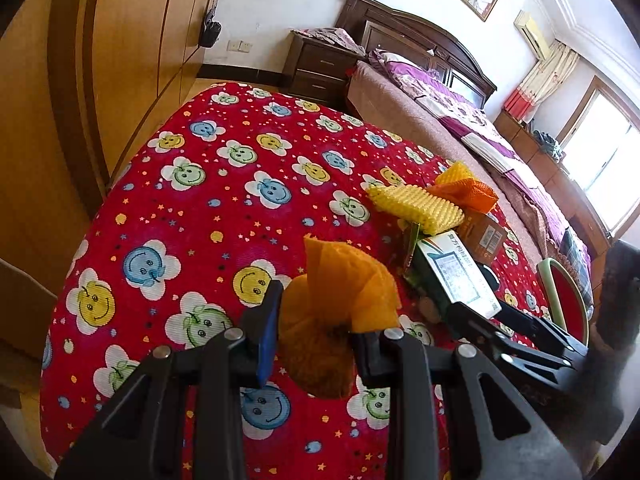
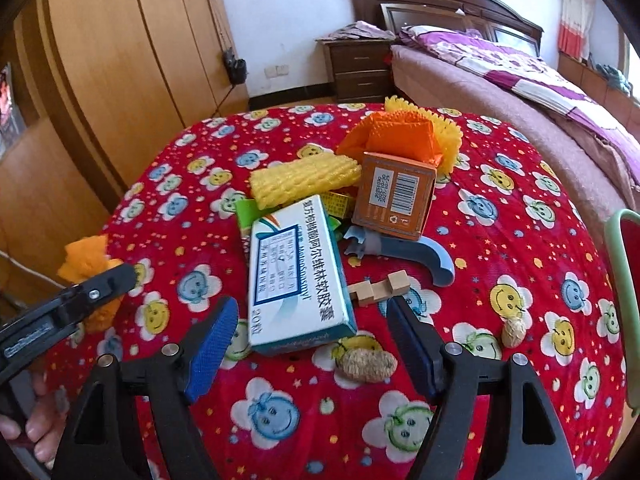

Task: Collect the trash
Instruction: 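Grasp the white medicine box with the right tool while the left tool holds the orange bag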

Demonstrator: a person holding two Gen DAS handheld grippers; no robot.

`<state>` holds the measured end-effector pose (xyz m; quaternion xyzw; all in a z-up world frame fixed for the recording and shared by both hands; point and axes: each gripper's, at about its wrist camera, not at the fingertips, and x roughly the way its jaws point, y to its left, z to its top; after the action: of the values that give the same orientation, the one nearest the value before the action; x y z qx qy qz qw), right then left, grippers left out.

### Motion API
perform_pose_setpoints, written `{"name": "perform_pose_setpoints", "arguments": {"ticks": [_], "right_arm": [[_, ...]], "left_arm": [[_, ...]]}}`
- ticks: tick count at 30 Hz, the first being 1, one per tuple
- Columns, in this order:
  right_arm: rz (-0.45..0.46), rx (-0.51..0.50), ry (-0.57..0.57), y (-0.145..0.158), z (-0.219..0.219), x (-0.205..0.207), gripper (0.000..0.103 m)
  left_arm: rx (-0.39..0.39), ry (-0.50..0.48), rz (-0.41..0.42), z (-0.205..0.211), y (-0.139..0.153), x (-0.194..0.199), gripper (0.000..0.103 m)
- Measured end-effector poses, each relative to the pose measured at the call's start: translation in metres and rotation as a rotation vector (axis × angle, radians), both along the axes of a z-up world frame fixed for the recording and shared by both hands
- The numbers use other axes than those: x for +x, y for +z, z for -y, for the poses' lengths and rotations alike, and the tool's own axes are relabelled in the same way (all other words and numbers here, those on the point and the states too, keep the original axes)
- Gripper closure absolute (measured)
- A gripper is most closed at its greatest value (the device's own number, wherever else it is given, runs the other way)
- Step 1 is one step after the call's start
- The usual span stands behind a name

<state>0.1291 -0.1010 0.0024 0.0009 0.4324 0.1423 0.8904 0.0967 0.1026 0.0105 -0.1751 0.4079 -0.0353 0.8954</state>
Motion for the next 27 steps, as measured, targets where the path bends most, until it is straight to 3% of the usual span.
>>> {"name": "perform_pose_setpoints", "arguments": {"ticks": [2,6,8,21,23,24,25,27], "right_arm": [[-0.004,0.017,-0.005,-0.003,0.003,0.002,0.032],[-0.009,0.027,0.011,-0.006,0.007,0.0,0.066],[0.004,0.027,0.019,-0.005,0.007,-0.004,0.07],[0.064,0.073,0.055,0.009,0.018,-0.029,0.07],[0.055,0.078,0.052,0.009,0.02,-0.029,0.059],[0.057,0.076,0.045,0.009,0.021,-0.029,0.044],[0.062,0.073,0.04,0.01,0.022,-0.028,0.036],[0.071,0.06,0.039,0.012,0.022,-0.027,0.035]], "left_arm": [[-0.003,0.002,-0.001,-0.001,-0.001,0.0,0.072],[-0.006,0.003,-0.004,0.001,-0.003,0.001,0.072],[-0.009,0.002,-0.002,0.002,-0.003,0.001,0.072],[-0.017,-0.022,0.006,0.016,0.001,-0.004,0.072],[-0.018,-0.022,0.006,0.016,0.001,-0.005,0.072],[-0.018,-0.022,0.006,0.016,0.0,-0.005,0.072],[-0.019,-0.021,0.007,0.017,0.0,-0.005,0.072],[-0.023,-0.021,0.008,0.017,0.0,-0.005,0.072]]}}
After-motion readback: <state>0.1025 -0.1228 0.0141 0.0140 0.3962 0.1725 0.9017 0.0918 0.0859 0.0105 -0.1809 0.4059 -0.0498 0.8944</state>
